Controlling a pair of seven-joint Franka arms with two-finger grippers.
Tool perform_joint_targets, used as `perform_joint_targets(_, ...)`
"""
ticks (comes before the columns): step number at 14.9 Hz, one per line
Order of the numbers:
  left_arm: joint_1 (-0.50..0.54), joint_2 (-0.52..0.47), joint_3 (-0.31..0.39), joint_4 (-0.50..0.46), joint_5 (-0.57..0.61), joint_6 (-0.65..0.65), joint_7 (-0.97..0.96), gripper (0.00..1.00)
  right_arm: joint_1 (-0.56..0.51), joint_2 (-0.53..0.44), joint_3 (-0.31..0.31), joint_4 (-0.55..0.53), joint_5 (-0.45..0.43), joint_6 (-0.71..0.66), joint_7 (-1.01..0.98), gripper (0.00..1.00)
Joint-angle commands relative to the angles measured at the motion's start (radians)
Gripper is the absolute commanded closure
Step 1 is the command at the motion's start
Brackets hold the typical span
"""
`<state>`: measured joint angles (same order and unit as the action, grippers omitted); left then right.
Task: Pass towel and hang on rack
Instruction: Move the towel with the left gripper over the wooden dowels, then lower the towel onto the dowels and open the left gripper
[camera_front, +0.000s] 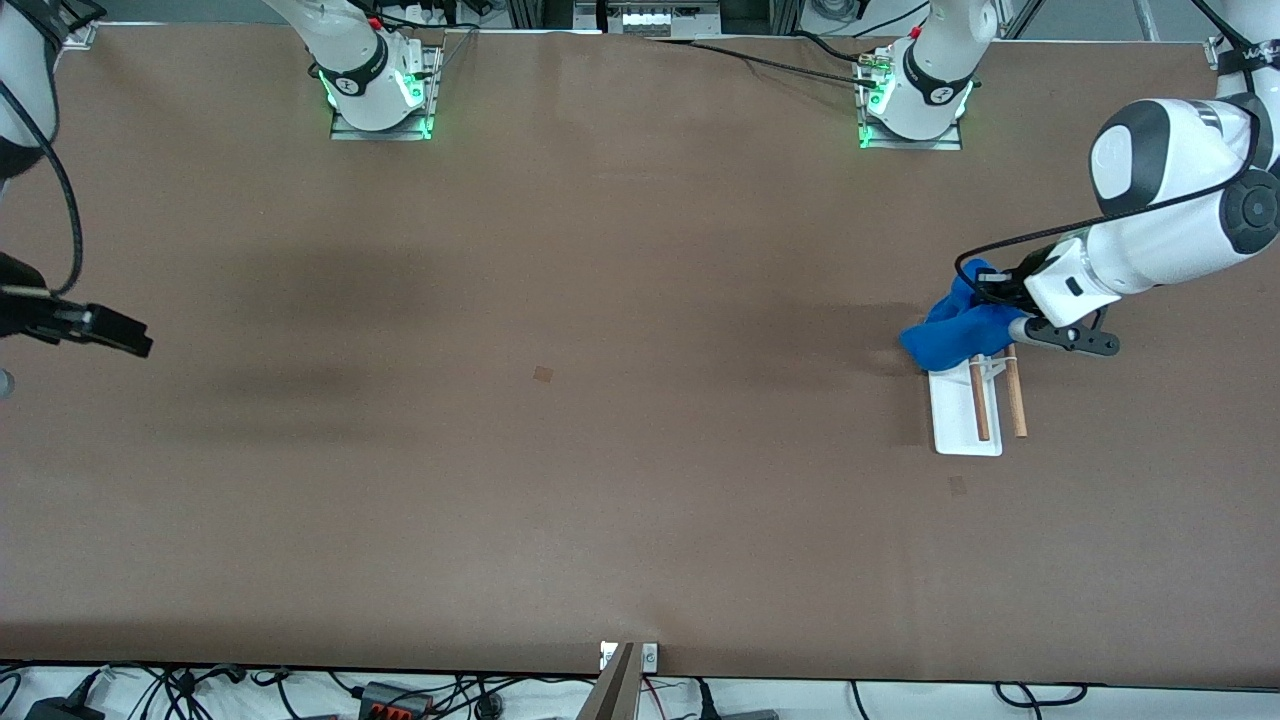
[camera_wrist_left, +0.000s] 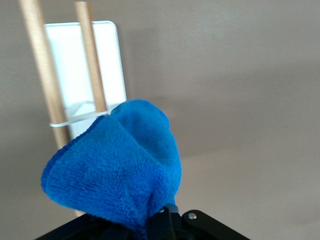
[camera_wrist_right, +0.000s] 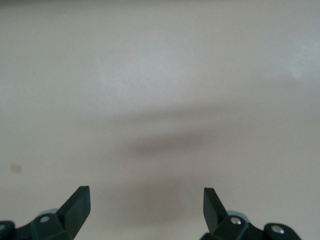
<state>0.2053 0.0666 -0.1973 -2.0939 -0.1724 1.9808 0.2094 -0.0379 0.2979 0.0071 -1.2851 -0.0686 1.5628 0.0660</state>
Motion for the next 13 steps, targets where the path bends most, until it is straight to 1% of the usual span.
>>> perform_joint_targets(1,0.022,0.05,-0.007,0.073,0.044,-0.005,0.014,0.99,-0.017,-0.043,-0.004,-0.039,0.0,-0.013,-0.064,0.0)
perform_joint_targets(4,0.06,0.102,-0.007,0.136,0.044,-0.01,0.086,0.99,-0.017,-0.08,-0.009,-0.083,0.003,-0.017,-0.064,0.0)
perform_joint_targets(5,0.068,0.113,-0.007,0.15,0.044,-0.01,0.103,0.99,-0.019,-0.1,-0.009,-0.121,0.006,-0.001,-0.064,0.0)
perform_joint_targets(8,0.104,0.165,-0.007,0.196,0.044,-0.008,0.181,0.99,-0.019,-0.213,-0.009,-0.3,0.007,0.106,-0.064,0.0)
perform_joint_targets(9,0.12,0.177,-0.007,0.199,0.044,-0.007,0.206,0.98,-0.017,-0.235,-0.009,-0.337,0.007,0.121,-0.063,0.0)
perform_joint_targets(11,0.146,0.196,-0.007,0.196,0.044,0.003,0.24,0.98,-0.019,-0.261,-0.009,-0.371,0.01,0.125,-0.064,0.0)
perform_joint_targets(13,0.163,0.2,-0.007,0.183,0.045,0.047,0.268,0.98,-0.016,-0.289,-0.007,-0.402,0.01,0.126,-0.063,0.0)
